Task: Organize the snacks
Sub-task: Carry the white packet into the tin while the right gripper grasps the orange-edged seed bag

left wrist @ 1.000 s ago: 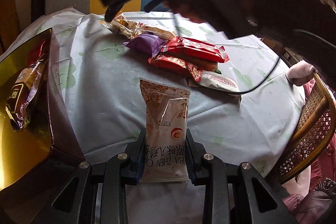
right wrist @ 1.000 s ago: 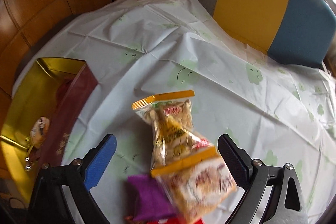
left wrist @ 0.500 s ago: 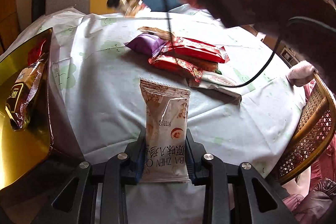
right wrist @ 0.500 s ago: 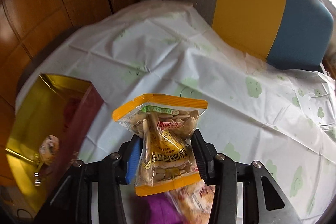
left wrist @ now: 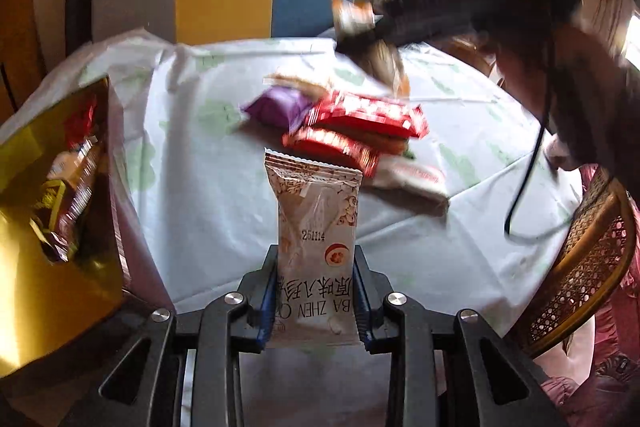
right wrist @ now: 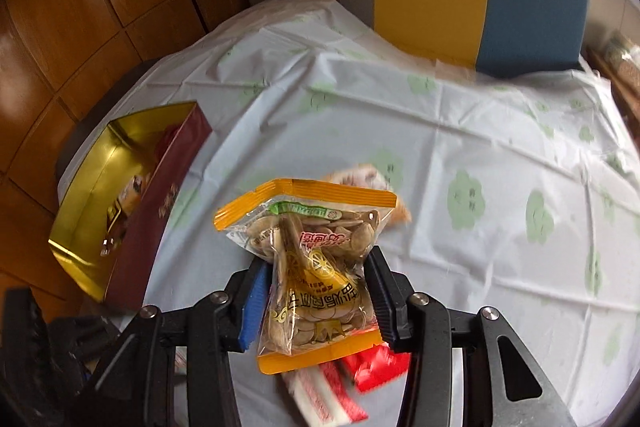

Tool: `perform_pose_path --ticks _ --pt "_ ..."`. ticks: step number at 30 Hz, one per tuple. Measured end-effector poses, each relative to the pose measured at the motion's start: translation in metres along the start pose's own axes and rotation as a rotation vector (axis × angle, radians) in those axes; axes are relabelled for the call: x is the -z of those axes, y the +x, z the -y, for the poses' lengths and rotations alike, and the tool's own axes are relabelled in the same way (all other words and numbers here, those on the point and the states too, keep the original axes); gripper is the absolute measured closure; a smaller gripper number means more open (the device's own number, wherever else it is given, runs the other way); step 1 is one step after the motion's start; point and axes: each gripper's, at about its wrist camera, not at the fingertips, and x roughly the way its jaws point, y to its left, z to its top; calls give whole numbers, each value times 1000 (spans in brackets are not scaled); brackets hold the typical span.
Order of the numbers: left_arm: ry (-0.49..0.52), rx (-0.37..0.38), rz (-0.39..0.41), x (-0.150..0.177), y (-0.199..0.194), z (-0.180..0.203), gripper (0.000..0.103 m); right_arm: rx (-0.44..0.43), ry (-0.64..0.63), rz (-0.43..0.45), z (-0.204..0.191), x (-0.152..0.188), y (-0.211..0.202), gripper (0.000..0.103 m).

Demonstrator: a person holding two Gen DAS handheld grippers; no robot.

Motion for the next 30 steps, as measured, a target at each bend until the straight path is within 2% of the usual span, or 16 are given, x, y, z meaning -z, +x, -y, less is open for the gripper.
perform_pose_path --ticks 6,12,17,22,26,30 --pt "-18 -23 70 -10 -32 -6 71 -57 -28 -28 -22 28 9 56" --pt "-135 -46 135 -18 -66 -40 71 -89 -90 -64 -53 45 23 56" --pt "-319 -92 152 -25 -84 -98 71 -74 -125 -111 -66 56 41 56" --pt "-495 -147 136 -30 -86 -160 71 -45 -152 -132 -72 62 51 56" --pt "-606 -170 123 -34 -76 -207 71 -37 -155 -134 -73 62 55 56" --pt "-675 -196 100 -40 -62 -239 71 -40 -149 -135 -73 62 56 56"
